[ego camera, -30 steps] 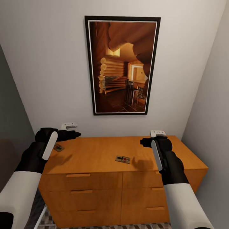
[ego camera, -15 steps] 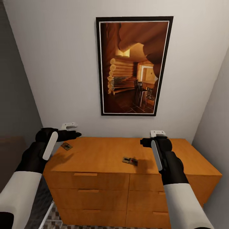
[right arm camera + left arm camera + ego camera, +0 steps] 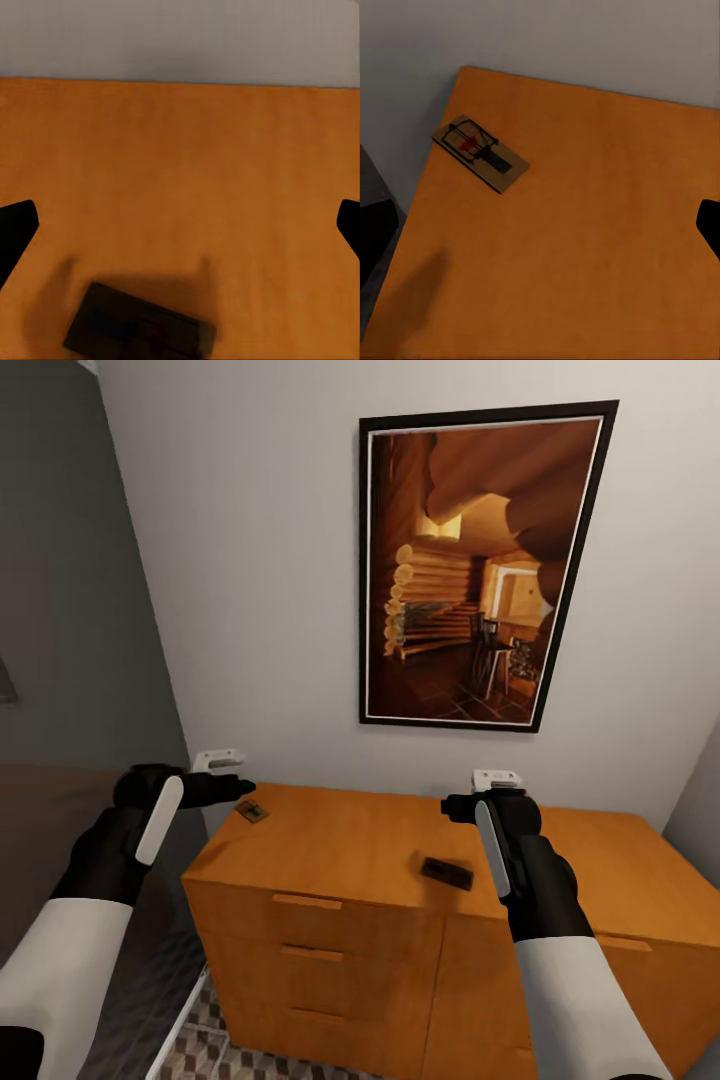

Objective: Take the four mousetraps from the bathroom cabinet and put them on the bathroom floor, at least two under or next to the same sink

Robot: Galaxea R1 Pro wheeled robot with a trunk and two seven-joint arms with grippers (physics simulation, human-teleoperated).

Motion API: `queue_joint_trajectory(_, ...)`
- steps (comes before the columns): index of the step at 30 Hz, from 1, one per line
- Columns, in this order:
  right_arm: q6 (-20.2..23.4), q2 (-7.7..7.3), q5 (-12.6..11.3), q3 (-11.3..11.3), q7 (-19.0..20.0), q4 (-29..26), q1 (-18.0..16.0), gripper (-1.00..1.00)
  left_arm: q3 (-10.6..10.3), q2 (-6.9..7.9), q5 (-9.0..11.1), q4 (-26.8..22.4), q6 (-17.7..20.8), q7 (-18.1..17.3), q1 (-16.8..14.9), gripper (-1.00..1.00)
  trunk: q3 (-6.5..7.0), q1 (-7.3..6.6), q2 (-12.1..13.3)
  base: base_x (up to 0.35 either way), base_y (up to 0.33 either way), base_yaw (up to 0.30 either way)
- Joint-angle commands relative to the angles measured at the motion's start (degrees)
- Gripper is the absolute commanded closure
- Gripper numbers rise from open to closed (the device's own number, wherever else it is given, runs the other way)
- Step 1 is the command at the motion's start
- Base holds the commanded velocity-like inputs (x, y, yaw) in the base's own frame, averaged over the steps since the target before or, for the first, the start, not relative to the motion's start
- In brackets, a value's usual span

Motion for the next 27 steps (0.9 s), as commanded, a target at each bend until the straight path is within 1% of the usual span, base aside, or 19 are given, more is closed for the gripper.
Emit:
queue_joint_trajectory(1,0.25,0.05,0.07,-0.08,0.01,-0.05,-0.05,-1.00,-0.10,0.03,0.00,0.23,0.19,0.00,-0.06,-1.00,-0.08,0.01,-0.05,0.000,0.000,0.094)
queue_joint_trajectory(9,0.25,0.16,0.08,-0.16,0.01,-0.15,-0.05,-1.00,-0.09,0.00,-0.01,1.77,0.19,0.02,-0.06,-1.00,-0.07,0.01,-0.05,0.000,0.000,0.042)
queue_joint_trajectory(19,0.25,0.25,0.07,-0.15,0.01,-1.13,0.08,-1.00,-0.09,-0.01,-0.01,2.34,0.19,0.05,-0.06,-1.00,-0.07,0.01,-0.05,0.000,0.000,0.007)
queue_joint_trajectory(27,0.25,0.83,-0.11,-0.14,0.08,-1.90,0.12,-1.00,-0.09,-0.01,-0.01,2.64,0.19,0.05,-0.06,-1.00,-0.07,0.01,-0.05,0.000,0.000,0.001)
